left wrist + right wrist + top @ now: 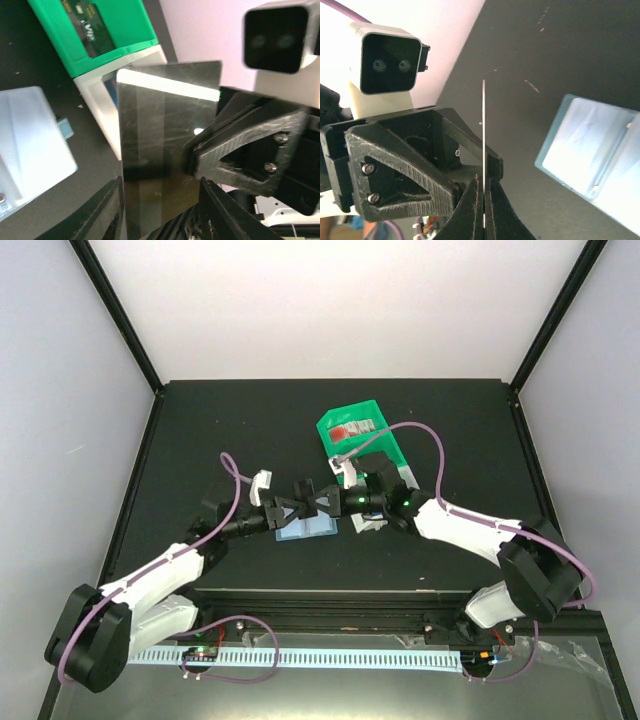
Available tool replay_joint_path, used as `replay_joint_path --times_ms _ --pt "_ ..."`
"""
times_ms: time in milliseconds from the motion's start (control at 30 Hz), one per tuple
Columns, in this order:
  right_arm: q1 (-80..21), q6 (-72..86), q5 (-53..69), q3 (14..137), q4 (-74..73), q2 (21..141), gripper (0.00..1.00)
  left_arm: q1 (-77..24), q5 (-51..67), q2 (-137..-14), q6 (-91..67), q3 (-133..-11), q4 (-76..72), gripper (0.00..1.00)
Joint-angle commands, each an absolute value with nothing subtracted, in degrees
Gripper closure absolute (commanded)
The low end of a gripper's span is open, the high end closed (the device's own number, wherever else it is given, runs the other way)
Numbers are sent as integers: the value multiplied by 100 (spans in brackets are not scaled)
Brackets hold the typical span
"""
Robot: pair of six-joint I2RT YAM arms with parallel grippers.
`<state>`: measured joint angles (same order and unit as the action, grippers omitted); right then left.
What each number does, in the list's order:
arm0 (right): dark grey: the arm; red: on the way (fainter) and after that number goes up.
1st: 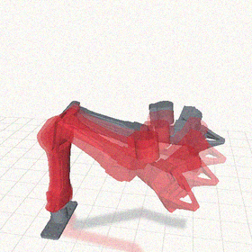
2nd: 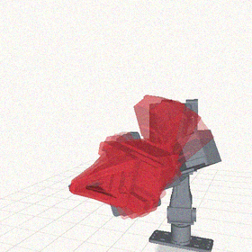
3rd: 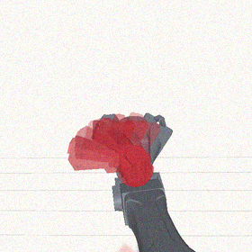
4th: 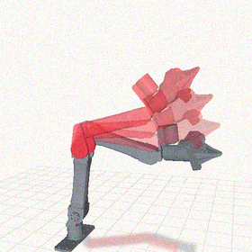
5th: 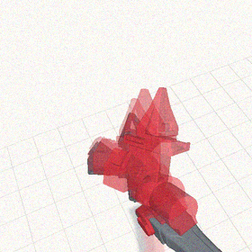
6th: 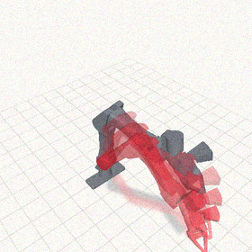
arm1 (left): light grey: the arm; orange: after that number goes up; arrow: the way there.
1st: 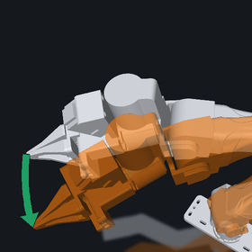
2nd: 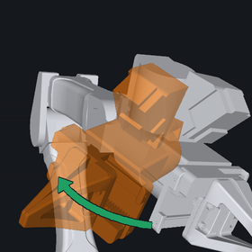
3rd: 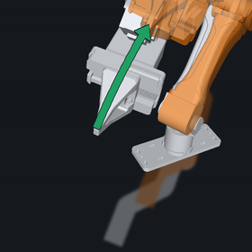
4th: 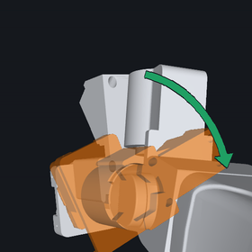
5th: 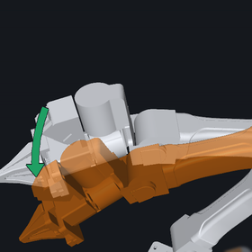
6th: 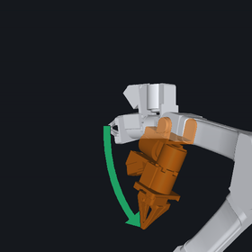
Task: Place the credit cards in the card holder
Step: Insert the credit card into the card holder.
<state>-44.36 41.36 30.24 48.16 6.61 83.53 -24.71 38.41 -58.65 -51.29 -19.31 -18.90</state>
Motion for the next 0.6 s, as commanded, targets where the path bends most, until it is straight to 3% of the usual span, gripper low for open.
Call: replay_joint_path --times_ms 0,267,567 --pt "-4266 4612 3865 4538 1753 8230 99 -2419 3921 -5580 -5342 -1947 -2280 61" --pt "-4074 4886 4395 4272 2252 8259 99 -2391 3929 -5552 -5374 -1921 -2478 96" --pt "-3952 4785 4308 4271 2023 8349 90 -2297 3782 -5525 -5111 -1843 -2200 98"
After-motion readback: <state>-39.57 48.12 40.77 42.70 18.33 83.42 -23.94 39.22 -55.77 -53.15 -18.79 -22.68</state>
